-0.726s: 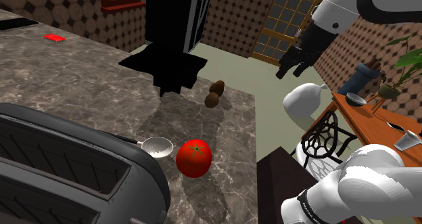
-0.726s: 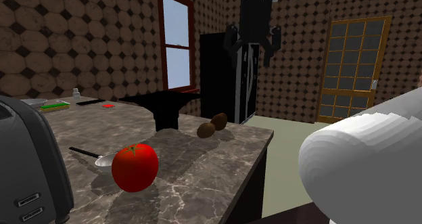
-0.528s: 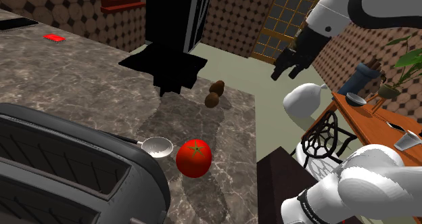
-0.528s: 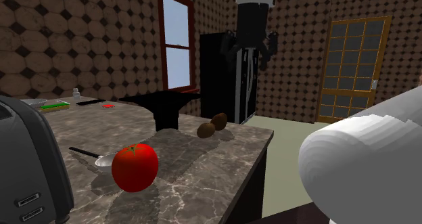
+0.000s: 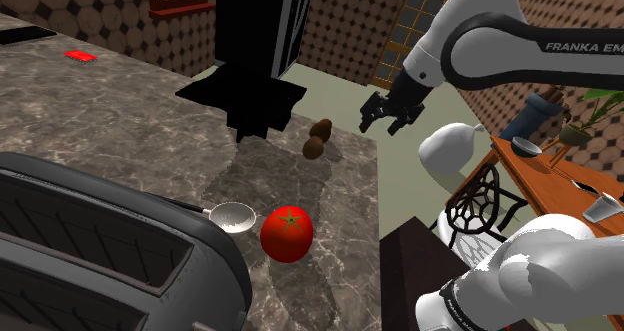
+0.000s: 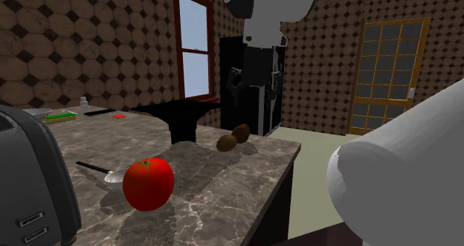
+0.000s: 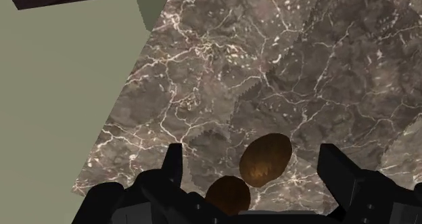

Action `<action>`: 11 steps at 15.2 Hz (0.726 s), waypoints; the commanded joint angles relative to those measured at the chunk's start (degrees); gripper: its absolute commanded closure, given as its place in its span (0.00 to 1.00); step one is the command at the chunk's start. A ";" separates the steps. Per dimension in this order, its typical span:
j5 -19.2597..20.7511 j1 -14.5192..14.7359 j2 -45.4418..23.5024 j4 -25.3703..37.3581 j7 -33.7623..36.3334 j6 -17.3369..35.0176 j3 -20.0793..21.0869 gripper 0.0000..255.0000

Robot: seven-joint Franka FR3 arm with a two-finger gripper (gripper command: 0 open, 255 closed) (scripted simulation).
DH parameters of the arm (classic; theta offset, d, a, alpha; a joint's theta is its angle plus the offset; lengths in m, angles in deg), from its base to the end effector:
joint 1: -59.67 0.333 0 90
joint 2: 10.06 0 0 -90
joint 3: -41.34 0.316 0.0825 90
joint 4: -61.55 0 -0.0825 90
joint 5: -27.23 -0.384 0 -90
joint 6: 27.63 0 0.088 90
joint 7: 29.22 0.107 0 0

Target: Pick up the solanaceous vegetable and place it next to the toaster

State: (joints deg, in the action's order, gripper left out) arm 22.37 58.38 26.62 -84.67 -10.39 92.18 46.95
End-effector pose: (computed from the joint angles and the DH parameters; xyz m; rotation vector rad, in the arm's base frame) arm 0.3716 0.0345 0.4942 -3.0426 0.4645 -0.2637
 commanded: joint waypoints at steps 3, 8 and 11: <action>-1.77 -0.86 -7.48 -0.41 4.39 10.05 1.41 0.00; -3.37 -1.83 -18.17 0.69 10.09 22.14 3.40 0.00; -3.65 -2.47 -25.15 2.56 13.67 28.78 4.42 0.00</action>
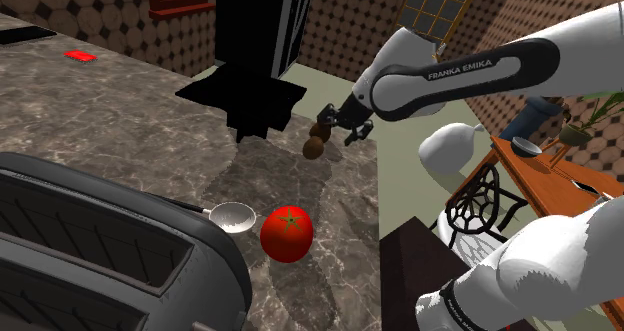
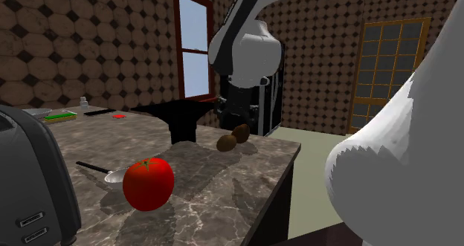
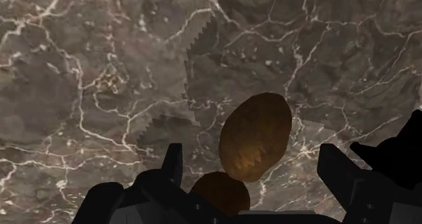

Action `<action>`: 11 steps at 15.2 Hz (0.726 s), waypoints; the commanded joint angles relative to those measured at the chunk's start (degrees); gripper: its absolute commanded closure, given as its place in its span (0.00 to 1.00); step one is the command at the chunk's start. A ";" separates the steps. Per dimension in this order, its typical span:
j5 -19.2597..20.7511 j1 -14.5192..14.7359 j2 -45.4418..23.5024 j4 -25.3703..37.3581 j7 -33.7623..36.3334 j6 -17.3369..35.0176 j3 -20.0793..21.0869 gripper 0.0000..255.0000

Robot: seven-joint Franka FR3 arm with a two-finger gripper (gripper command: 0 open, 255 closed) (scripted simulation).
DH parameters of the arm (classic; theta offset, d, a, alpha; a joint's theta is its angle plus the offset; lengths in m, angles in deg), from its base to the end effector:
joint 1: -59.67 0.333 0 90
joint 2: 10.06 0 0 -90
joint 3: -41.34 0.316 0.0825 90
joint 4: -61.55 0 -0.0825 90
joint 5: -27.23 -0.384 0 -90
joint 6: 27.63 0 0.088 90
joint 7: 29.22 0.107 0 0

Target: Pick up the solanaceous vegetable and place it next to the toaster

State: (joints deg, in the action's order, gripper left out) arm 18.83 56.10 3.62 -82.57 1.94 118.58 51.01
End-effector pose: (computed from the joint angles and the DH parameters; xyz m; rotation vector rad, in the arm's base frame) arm 0.4626 0.0476 0.3926 -2.8674 0.8049 -0.3610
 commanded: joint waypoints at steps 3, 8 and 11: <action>0.33 -0.73 -9.13 3.10 5.13 8.23 1.04 0.00; 1.24 -0.64 -13.32 3.56 5.75 11.95 1.17 0.00; 1.83 -0.59 -15.54 3.92 6.16 13.79 1.18 0.00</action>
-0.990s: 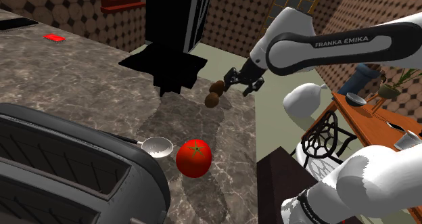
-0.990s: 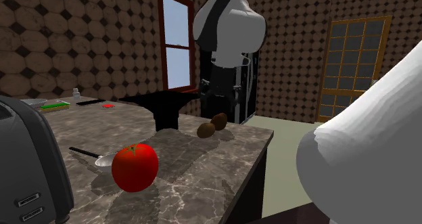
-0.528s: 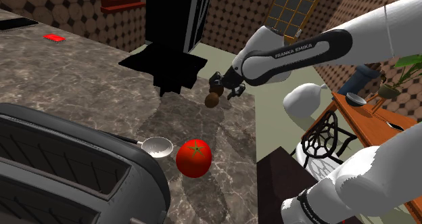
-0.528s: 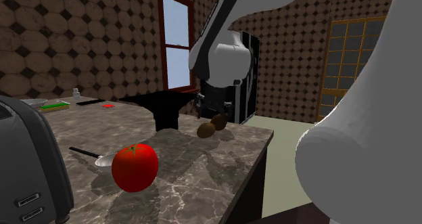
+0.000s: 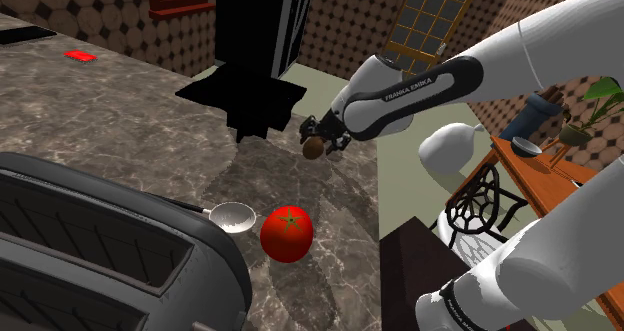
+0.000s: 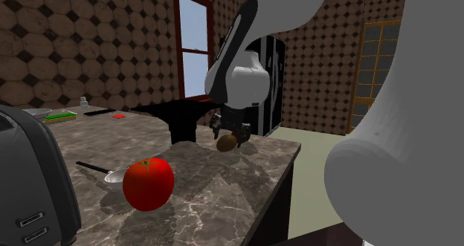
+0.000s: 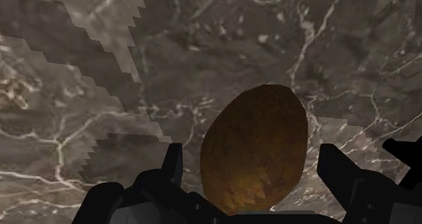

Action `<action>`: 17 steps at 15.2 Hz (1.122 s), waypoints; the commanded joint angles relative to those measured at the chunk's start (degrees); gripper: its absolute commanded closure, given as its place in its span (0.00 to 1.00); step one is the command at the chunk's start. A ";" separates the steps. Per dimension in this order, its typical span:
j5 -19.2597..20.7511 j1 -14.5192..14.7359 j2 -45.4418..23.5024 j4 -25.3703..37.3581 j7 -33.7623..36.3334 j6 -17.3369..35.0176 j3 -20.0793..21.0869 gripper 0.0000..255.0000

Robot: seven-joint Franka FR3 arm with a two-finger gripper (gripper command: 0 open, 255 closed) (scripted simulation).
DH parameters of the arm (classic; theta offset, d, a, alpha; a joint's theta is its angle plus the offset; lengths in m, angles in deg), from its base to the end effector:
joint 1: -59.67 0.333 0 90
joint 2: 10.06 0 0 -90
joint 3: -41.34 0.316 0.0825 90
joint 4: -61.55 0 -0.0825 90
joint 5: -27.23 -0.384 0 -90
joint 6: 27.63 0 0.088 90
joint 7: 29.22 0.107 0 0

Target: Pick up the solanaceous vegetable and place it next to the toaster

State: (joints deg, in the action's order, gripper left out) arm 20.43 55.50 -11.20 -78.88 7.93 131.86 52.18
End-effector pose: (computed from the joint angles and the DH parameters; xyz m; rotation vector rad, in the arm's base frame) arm 0.5057 0.0538 0.3230 -2.7932 0.9214 -0.3954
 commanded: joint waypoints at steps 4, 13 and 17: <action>0.23 0.03 -0.71 0.23 0.18 0.52 0.00 0.00; 0.22 0.03 -0.70 0.22 0.17 0.51 0.00 1.00; 0.22 0.03 -0.69 0.22 0.17 0.51 0.00 1.00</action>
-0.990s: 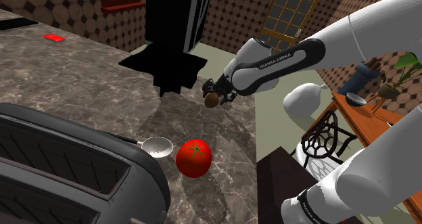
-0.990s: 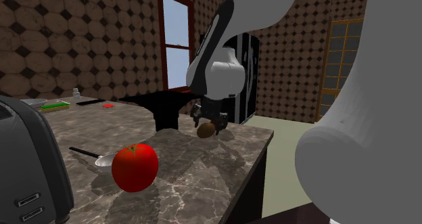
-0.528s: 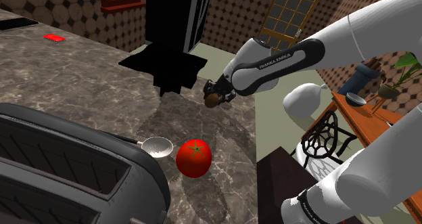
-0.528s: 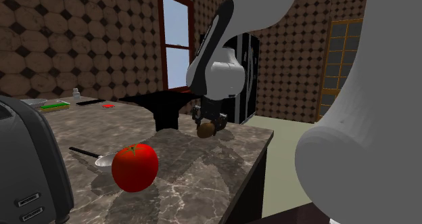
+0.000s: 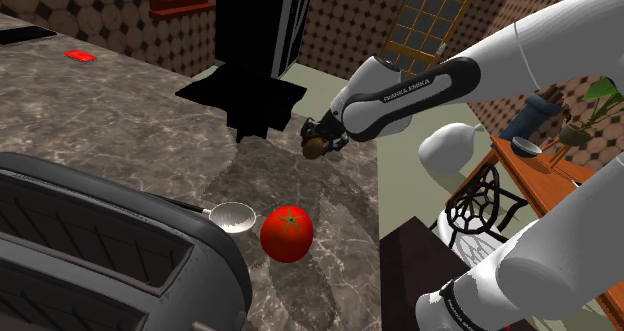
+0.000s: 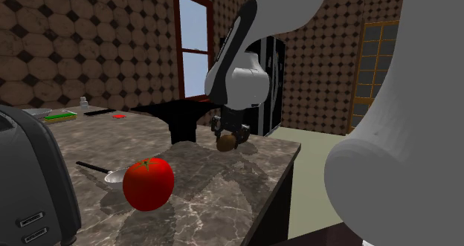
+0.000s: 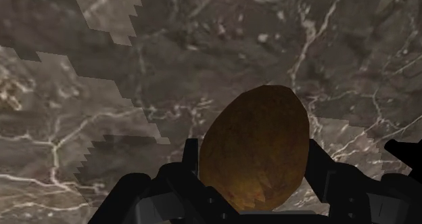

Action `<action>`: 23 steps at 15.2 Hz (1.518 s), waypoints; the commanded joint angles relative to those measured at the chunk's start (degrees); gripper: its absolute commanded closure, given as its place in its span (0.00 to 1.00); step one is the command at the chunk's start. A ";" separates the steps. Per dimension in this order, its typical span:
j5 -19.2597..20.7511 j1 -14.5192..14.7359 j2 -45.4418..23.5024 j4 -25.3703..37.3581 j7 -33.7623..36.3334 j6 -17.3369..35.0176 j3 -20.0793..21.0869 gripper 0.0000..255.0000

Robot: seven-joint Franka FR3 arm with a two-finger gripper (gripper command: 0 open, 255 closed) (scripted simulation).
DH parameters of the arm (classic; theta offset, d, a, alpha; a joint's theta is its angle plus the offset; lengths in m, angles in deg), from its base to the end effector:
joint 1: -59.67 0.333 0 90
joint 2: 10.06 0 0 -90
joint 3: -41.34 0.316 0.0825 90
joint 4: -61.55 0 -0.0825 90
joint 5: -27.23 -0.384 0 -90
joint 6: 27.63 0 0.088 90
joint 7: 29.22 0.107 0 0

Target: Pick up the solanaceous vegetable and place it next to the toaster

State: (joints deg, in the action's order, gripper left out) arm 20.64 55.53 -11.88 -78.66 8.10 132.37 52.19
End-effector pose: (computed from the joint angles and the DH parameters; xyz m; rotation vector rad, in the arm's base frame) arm 0.5074 0.0544 0.3197 -2.7927 0.9211 -0.3965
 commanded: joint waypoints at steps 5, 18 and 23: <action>-0.31 -0.06 2.50 0.75 -0.06 -3.26 -0.02 1.00; -0.71 -0.19 9.34 4.57 0.09 -13.87 -0.34 1.00; -0.69 -0.25 11.36 6.60 0.24 -17.91 -0.50 1.00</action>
State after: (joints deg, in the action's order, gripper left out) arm 19.97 55.28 -1.06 -72.41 8.32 115.38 51.72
